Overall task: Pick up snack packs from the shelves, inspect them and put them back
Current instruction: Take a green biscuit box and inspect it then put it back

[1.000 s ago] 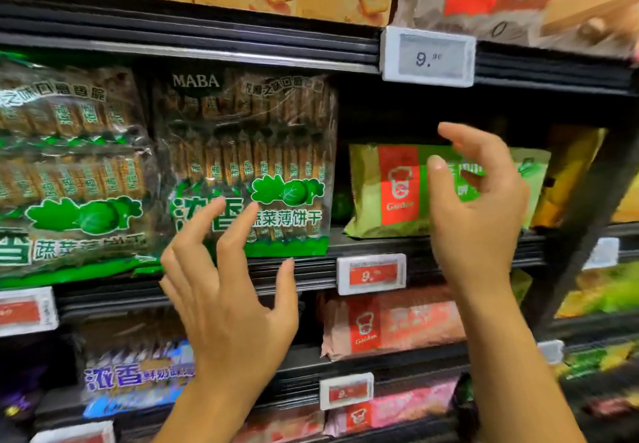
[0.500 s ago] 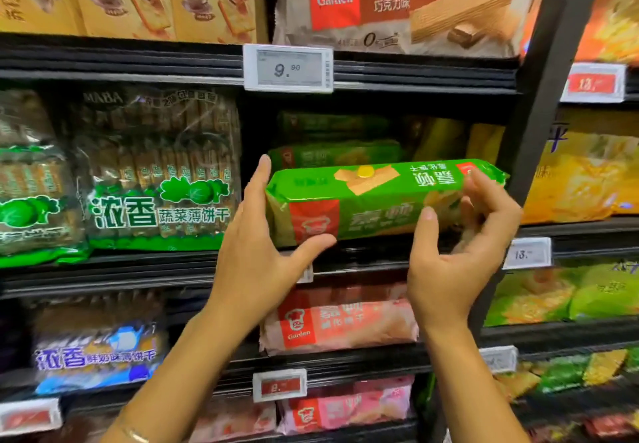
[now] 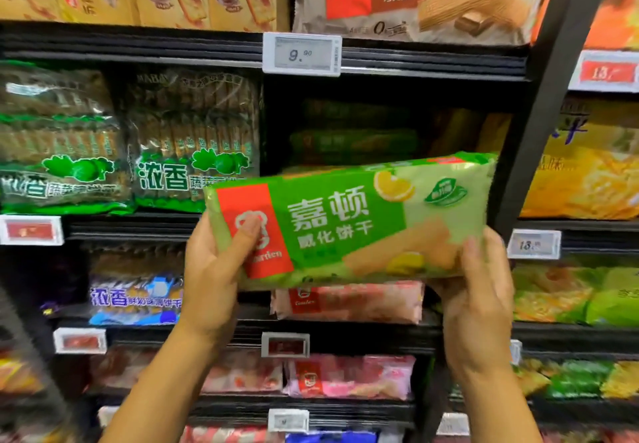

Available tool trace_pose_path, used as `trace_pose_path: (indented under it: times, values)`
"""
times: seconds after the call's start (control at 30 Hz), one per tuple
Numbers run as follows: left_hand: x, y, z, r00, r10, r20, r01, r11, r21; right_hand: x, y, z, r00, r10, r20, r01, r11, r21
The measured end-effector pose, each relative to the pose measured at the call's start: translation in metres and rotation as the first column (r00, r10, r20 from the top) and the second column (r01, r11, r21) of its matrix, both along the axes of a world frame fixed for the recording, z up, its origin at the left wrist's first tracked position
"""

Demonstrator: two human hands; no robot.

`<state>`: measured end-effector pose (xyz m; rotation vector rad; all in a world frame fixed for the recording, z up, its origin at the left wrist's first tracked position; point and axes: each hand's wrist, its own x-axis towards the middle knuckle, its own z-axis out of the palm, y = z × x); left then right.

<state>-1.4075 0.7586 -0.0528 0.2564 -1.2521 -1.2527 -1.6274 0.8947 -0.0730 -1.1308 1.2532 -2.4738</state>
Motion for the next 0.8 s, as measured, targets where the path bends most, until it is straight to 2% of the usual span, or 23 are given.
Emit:
trace_pose_path:
  times: [0.1, 0.27, 0.4, 0.53, 0.6, 0.7, 0.8]
  values:
    - [0.018, 0.010, -0.027, 0.999, -0.044, 0.011, 0.041, 0.984, 0.171, 0.009, 0.025, -0.009, 0.996, 0.090, 0.007, -0.090, 0.990, 0.110]
    - [0.053, 0.037, -0.070, 0.991, -0.106, 0.080, 0.067, 0.919, 0.389, 0.042, 0.048, -0.019, 0.997, 0.066, -0.047, -0.048, 0.948, 0.315]
    - [0.101, 0.057, -0.096, 0.979, -0.154, 0.136, 0.057, 0.840, 0.540, 0.077, 0.068, -0.045, 0.985, 0.144, 0.093, -0.170, 0.876, 0.452]
    - [0.159, 0.085, -0.125, 0.983, -0.175, 0.054, 0.083, 0.688, 0.721, 0.117, 0.090, -0.075, 0.965, 0.139, 0.224, -0.237, 0.832, 0.502]
    - [0.186, 0.102, -0.144, 0.986, -0.157, 0.064, 0.055, 0.655, 0.754, 0.137, 0.105, -0.088, 0.971, 0.096, 0.221, -0.206, 0.806, 0.555]
    - [0.218, 0.128, -0.171, 0.984, -0.142, 0.111, 0.010, 0.655, 0.755, 0.163, 0.134, -0.110, 0.979, 0.066, 0.191, -0.172, 0.769, 0.616]
    - [0.240, 0.154, -0.187, 0.986, -0.139, 0.090, 0.015, 0.617, 0.787, 0.178, 0.165, -0.127, 0.988, 0.093, 0.119, -0.150, 0.719, 0.678]
